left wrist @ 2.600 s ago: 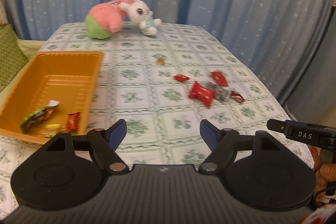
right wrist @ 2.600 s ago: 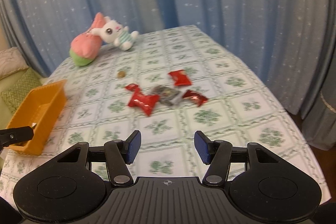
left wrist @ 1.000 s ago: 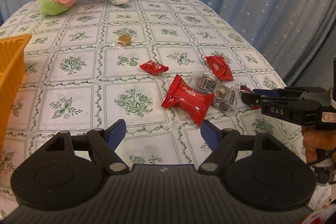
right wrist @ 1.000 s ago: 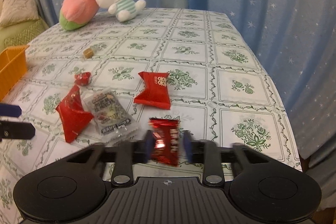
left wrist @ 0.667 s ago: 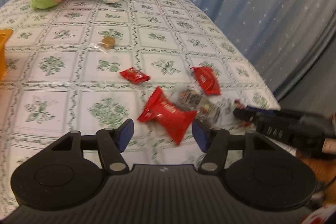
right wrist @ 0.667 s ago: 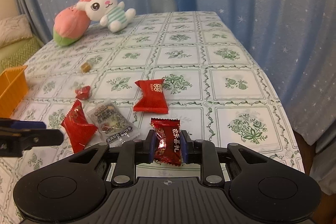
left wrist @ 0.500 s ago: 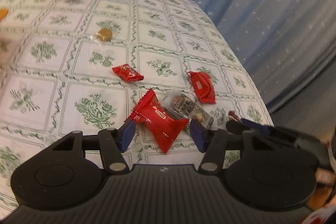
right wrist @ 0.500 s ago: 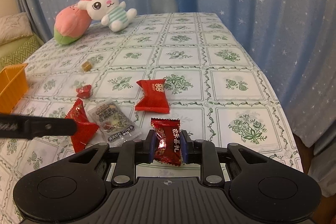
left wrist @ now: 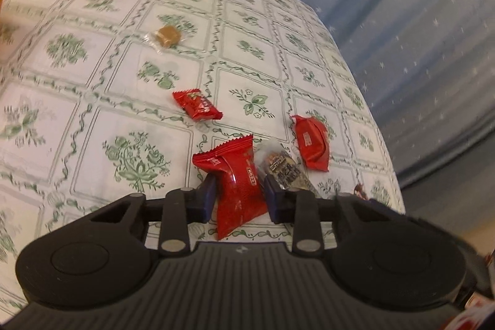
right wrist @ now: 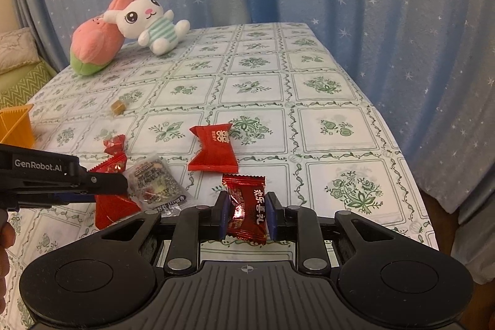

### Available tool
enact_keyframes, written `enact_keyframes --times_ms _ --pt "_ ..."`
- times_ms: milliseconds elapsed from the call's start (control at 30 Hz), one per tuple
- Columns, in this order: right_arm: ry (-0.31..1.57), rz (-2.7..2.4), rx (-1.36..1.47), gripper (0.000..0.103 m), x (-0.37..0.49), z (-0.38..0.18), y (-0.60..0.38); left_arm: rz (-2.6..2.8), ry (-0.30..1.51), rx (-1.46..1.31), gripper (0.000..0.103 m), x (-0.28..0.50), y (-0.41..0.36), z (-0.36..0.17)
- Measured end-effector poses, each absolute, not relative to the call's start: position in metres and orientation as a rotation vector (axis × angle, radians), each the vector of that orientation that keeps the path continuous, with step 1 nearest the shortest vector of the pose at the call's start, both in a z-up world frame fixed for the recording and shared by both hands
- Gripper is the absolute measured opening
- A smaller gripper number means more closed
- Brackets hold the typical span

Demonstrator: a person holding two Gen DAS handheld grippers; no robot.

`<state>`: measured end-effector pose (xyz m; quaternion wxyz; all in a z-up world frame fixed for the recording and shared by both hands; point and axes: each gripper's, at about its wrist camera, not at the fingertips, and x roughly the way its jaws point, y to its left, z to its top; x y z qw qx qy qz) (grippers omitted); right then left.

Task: Organize snacks
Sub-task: 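Grasp the dark red candy with the right tool while the left tool grasps the red packet, then carry the red packet in the left tool and dark red candy in the right tool over the orange tray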

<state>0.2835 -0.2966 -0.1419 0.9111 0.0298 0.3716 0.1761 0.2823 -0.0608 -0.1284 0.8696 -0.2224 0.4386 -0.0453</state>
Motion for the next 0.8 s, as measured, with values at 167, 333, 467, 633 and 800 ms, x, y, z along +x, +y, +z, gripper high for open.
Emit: enact_keyframes --times_ms 167,333,467,633,800 --pt "0.760 0.364 0.071 0.025 0.279 -0.138 -0.296 -0.140 0.932 -0.342 0.024 0.269 -0.061 -0.121" --pt "0.749 0.375 0.064 0.025 0.269 -0.131 -0.291 -0.183 0.945 -0.210 0.022 0.241 -0.057 -0.116" --pt "0.761 0.374 0.084 0.025 0.257 -0.128 -0.283 -0.192 0.935 -0.114 0.022 0.218 -0.054 -0.109" --pt "0.769 0.369 0.125 0.025 0.226 -0.123 -0.270 -0.193 0.920 -0.071 0.022 0.193 -0.046 -0.102" --pt "0.753 0.366 0.122 0.025 0.191 -0.117 -0.254 -0.179 0.910 -0.094 0.022 0.169 -0.034 -0.091"
